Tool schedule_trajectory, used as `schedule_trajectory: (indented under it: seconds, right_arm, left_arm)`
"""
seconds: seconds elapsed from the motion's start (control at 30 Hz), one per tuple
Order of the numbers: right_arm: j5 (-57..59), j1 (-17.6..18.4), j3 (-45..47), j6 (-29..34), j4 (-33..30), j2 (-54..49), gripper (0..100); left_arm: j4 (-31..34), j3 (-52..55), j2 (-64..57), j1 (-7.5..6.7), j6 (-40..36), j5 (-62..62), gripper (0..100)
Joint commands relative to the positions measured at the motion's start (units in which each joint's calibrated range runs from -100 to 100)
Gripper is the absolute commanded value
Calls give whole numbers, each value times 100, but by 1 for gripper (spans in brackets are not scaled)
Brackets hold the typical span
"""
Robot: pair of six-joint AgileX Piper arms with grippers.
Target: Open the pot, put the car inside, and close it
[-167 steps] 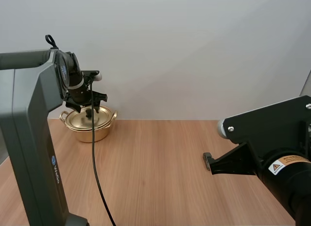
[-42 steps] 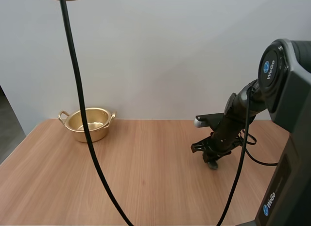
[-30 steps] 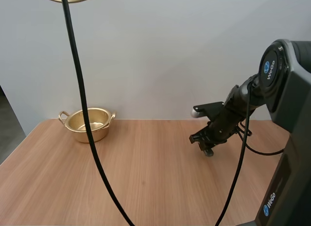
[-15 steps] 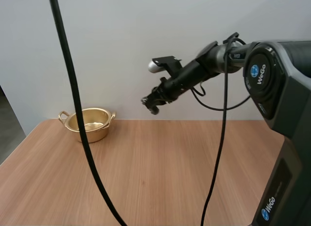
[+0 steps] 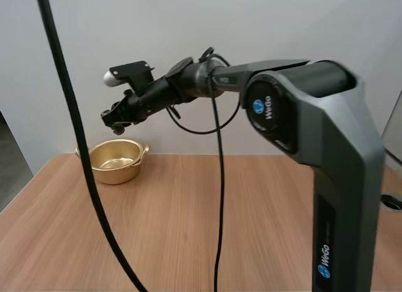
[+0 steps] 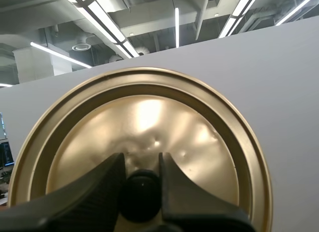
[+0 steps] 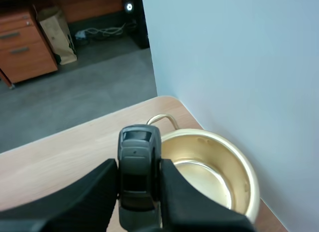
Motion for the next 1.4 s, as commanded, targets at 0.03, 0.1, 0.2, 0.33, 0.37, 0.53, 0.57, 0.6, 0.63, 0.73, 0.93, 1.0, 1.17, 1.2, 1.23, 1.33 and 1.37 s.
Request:
schedule_trajectory:
  seconds: [0.03,0.1,0.2,0.33,0.37,0.53,0.57,0.6,0.63,0.73,0.93,1.0,1.17,1.2,1.23,1.33,1.37]
  right_arm:
    - [-148,70,-458,-1,-187,682,0]
    - [-148,70,-635,-1,-226,943,0]
    - [-164,70,-837,-16,-226,1303,0]
    - [-300,70,-1079,-31,-353,1655,0]
    - [-300,79,-1093,-31,-353,1723,0]
    - [-720,117,-1112,-431,-398,1909,0]
    - [-743,117,-1112,-577,-438,1953,0]
    - [-767,127,-1112,-681,-455,1967,0]
    - [-781,134,-1112,-716,-523,1976,0]
    - [-1024,141,-1112,-716,-610,1976,0]
    - [-1334,149,-1112,-669,-1057,1976,6]
    - [-1348,149,-1112,-557,-1185,1976,29]
    - [-1411,149,-1112,-305,-1263,1976,56]
    - [-1411,149,-1112,-272,-1263,1976,56]
    - [-1411,149,-1112,-187,-1291,1976,54]
    - [-1271,149,-1112,-33,-1448,1909,41]
    - [-1204,142,-1112,-33,-1454,1862,36]
  left_arm:
    - [22,5,1,-2,-2,167,0]
    - [45,5,1,-2,-2,284,0]
    - [72,5,1,-2,-2,292,0]
    - [190,5,15,-2,-2,292,0]
    - [234,5,15,-2,-2,292,0]
    - [319,5,25,-2,-2,409,0]
    - [333,5,25,-2,-2,488,0]
    - [350,5,25,-2,-2,571,0]
    - [379,5,25,-2,-2,652,0]
    - [513,5,25,-2,-2,820,0]
    - [561,5,25,-2,-11,975,0]
    - [561,5,25,-2,-11,996,0]
    - [561,5,25,-2,-11,996,0]
    - [561,5,25,-2,-11,996,0]
    - [573,5,25,-2,-11,998,0]
    - [594,5,25,-2,-11,1013,0]
    - [639,5,29,-2,-11,1013,0]
